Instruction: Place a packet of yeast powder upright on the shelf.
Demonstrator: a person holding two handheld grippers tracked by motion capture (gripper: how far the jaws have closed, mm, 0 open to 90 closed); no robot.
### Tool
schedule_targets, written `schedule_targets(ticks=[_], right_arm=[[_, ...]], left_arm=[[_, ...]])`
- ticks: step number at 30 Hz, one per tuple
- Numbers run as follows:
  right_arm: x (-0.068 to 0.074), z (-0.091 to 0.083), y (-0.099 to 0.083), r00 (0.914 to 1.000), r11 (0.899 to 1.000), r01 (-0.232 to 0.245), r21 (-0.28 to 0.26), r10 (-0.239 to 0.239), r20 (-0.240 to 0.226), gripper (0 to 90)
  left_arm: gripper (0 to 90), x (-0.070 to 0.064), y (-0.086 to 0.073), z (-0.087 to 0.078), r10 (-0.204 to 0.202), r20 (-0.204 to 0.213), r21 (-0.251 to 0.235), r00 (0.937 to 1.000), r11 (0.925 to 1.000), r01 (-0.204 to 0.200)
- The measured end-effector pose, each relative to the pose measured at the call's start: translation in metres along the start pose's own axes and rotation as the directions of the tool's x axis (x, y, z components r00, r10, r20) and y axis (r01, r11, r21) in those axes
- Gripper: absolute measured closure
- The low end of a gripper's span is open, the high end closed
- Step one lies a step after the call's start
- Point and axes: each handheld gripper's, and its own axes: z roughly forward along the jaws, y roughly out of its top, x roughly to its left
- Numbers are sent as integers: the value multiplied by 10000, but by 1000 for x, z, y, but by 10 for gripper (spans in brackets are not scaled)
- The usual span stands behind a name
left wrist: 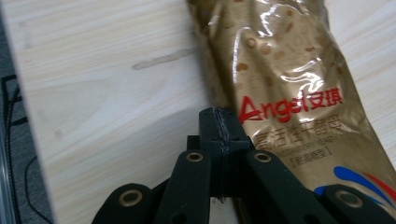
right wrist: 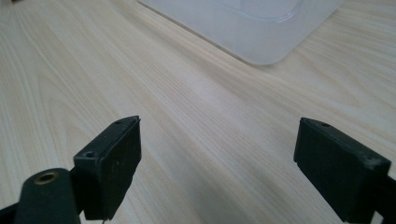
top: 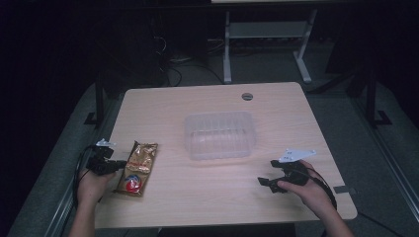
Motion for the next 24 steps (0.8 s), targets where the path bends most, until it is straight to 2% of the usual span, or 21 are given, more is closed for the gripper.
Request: schedule_targets(ticks=[4,6,10,15,16,18,22,24], right_arm=[[-1,0,-1,9999,9999,109,-37,-109,7,146],[-1,0,-1,10000,10000,91,-17,-91,9,145],[-1,0,-1,9999,9999,106,-32,-106,10,146],[-1,0,-1,10000,10000,63,11,-63,23,146],[-1,0,-1,10000,10000,69,16,-69,19,145],[-1,1,-1,10000,10000,55,0,-55,2,146],[-1,1,-1,10000,10000,60,32,-60,18,145],[-1,1,-1,10000,10000,46,19,-46,3,145]], left_arm=[[896,-7,3,3,232,357,-5,9991,9997,-232],[896,-12,5,5,488,579,71,9971,9988,-493],[896,-21,8,8,696,1011,77,9924,9975,-707],[896,-37,11,11,1148,1506,109,9819,9930,-1178],[896,-44,13,12,1398,1612,145,9770,9895,-1440],[896,-47,14,13,1495,1668,145,9746,9880,-1541],[896,-62,17,16,1767,2037,147,9629,9829,-1835],[896,-69,19,18,1942,2248,145,9549,9792,-2025]])
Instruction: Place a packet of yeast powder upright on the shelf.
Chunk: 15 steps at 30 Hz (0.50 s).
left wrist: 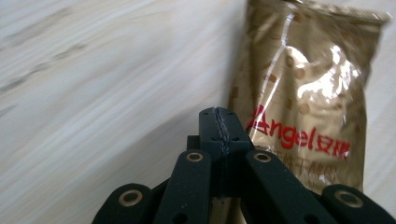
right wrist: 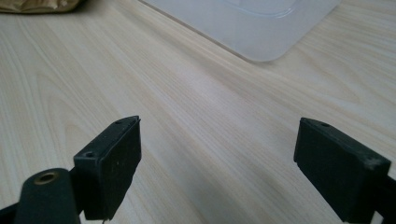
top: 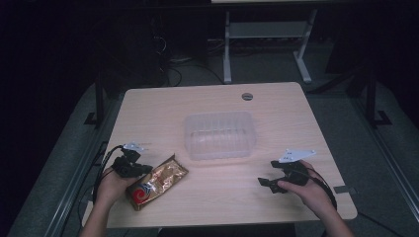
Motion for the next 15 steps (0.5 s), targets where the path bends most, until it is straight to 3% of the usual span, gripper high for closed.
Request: schedule_targets(ticks=[7,10,11,15], right_arm=[[0,0,0,10000,10000,17,40,-17,17,145],[0,0,0,10000,10000,-13,12,13,18,145],[0,-1,0,10000,10000,-42,14,42,14,145],[0,-1,-1,9999,9999,-113,-59,113,-2,145]], left_arm=[[896,-23,8,9,733,763,124,9944,9971,-745],[896,-25,10,3,927,641,-15,9936,9957,-928],[895,-25,7,-7,896,438,-224,9950,9958,-887],[895,-26,-4,-23,627,108,-440,9980,9971,-622]])
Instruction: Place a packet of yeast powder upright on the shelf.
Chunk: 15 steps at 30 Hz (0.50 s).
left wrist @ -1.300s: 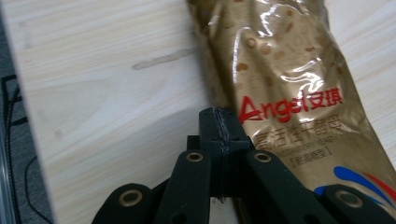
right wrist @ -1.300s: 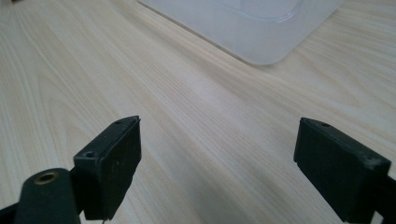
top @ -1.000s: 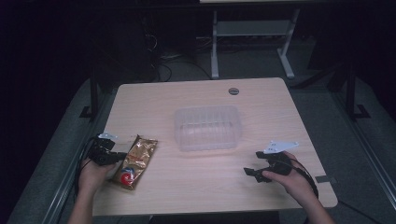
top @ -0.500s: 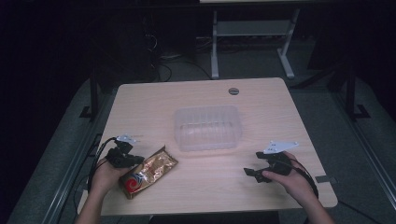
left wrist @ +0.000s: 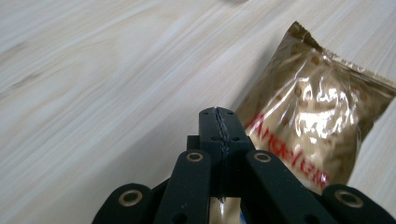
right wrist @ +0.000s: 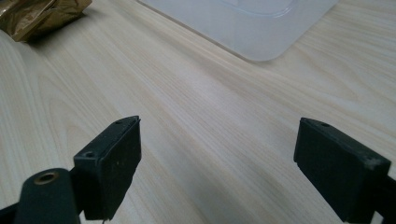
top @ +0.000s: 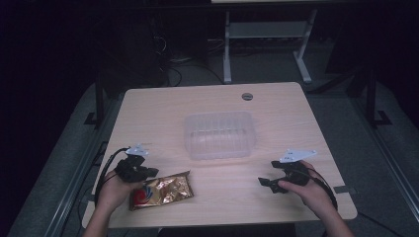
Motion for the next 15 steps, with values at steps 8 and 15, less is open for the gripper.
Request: schedule_targets(ticks=[8,15], right_arm=[[1,0,0,10000,10000,-8,11,8,4,146],[1,1,0,10000,10000,42,68,-42,28,145]], left_arm=[[896,14,-49,-37,-1151,-896,-519,9893,9925,1108],[896,16,-74,-40,-1659,-952,-98,9815,9861,1657]])
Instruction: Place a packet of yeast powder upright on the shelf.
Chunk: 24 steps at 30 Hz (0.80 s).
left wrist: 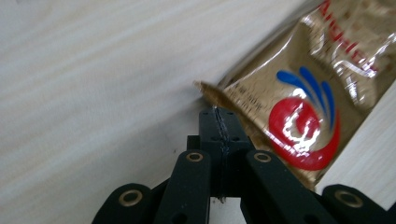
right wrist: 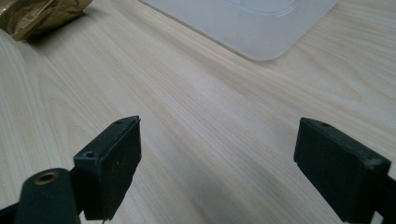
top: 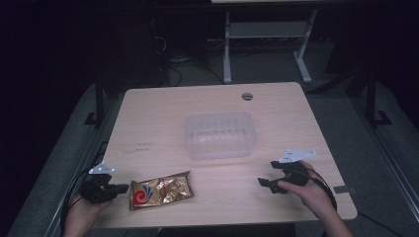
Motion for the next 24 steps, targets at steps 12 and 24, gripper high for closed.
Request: schedule_targets(ticks=[12,24], right_arm=[[0,-3,1,9998,9997,-186,-152,186,17,145],[2,-5,2,9995,9989,-318,-332,317,-25,145]], left_arm=[[896,-24,15,24,687,788,231,9945,9972,-707],[896,-68,44,52,1668,1843,213,9686,9846,-1736]])
